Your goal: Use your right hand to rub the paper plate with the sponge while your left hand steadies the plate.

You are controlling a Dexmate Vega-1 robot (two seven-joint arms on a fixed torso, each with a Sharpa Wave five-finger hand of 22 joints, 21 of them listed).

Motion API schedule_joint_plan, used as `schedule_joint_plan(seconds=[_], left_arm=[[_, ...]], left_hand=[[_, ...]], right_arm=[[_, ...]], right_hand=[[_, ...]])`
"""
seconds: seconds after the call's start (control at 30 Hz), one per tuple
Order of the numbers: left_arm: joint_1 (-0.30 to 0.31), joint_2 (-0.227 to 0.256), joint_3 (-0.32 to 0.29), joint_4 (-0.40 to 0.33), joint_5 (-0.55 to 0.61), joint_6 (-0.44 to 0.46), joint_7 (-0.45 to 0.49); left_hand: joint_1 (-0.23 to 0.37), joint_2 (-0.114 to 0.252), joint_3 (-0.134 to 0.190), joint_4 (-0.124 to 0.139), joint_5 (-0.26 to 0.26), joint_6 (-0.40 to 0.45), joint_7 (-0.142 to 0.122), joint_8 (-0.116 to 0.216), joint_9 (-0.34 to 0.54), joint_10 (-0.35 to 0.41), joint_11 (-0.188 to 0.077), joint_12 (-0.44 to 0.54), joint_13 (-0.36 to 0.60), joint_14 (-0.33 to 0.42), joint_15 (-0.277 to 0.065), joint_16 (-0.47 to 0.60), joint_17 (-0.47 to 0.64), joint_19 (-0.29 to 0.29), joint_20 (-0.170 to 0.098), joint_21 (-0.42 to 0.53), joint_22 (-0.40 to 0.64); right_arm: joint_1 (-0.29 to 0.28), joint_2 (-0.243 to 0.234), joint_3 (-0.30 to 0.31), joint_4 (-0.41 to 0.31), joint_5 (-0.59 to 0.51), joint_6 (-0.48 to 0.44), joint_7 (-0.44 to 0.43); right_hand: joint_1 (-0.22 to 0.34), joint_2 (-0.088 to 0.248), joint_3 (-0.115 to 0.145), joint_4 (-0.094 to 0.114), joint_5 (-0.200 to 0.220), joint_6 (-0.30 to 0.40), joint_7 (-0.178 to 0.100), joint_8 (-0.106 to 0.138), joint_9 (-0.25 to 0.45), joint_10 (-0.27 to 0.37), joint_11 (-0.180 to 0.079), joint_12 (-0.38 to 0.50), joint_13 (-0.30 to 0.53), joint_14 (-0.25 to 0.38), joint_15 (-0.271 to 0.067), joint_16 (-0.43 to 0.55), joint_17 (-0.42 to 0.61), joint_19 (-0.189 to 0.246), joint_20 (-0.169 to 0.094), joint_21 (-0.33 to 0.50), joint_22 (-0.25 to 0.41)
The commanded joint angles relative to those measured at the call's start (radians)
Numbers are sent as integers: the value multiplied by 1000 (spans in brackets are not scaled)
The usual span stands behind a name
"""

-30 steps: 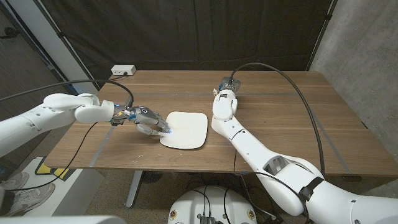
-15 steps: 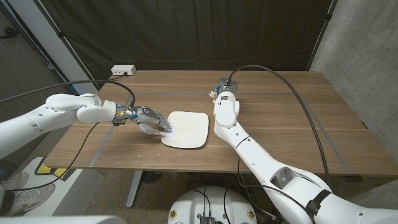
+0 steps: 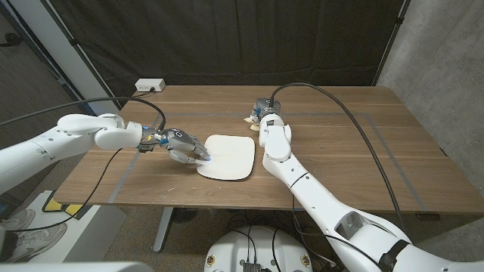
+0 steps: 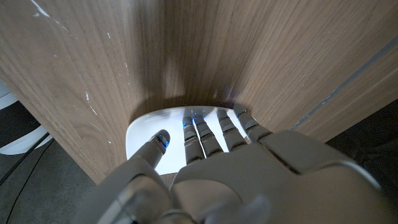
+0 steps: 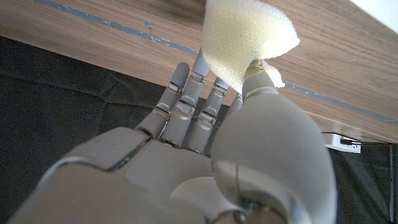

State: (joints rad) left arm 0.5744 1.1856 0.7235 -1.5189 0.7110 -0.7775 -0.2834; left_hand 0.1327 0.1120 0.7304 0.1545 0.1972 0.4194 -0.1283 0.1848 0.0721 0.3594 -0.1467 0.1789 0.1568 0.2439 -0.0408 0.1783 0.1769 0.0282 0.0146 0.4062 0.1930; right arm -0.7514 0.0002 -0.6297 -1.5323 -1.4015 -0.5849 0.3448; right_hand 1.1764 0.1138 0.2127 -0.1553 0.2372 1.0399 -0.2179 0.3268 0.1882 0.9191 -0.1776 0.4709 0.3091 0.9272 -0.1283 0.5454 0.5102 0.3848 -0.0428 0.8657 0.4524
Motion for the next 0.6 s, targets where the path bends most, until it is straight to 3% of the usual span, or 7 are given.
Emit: schedule_joint_plan(seconds=[0.03, 0.6], left_arm=[[7, -1, 7, 0, 28, 15, 1], [33, 3, 5, -22, 25, 42, 1]], left_hand=[[-6, -1, 7, 2, 3, 16, 29, 1, 114, 15, 15, 6, 28, -4, -111, 2, 1, -4, 1, -3, 3], [-14, 3, 10, 7, 1, -21, 39, -5, 114, 4, 8, 5, 28, -12, -110, 2, 2, -4, 3, -3, 4]], right_arm=[[-31, -5, 5, -58, 3, 40, 42], [-85, -5, 16, -127, 5, 42, 94]], right_hand=[[5, 11, 3, 6, 10, 73, 67, 2, 1, 29, -14, 4, 7, 10, -110, -6, 3, -5, -90, 12, 3], [8, 9, 1, 8, 11, 78, 71, -4, 2, 33, -14, 0, 10, 19, -110, -10, 7, -8, -91, 32, 5]])
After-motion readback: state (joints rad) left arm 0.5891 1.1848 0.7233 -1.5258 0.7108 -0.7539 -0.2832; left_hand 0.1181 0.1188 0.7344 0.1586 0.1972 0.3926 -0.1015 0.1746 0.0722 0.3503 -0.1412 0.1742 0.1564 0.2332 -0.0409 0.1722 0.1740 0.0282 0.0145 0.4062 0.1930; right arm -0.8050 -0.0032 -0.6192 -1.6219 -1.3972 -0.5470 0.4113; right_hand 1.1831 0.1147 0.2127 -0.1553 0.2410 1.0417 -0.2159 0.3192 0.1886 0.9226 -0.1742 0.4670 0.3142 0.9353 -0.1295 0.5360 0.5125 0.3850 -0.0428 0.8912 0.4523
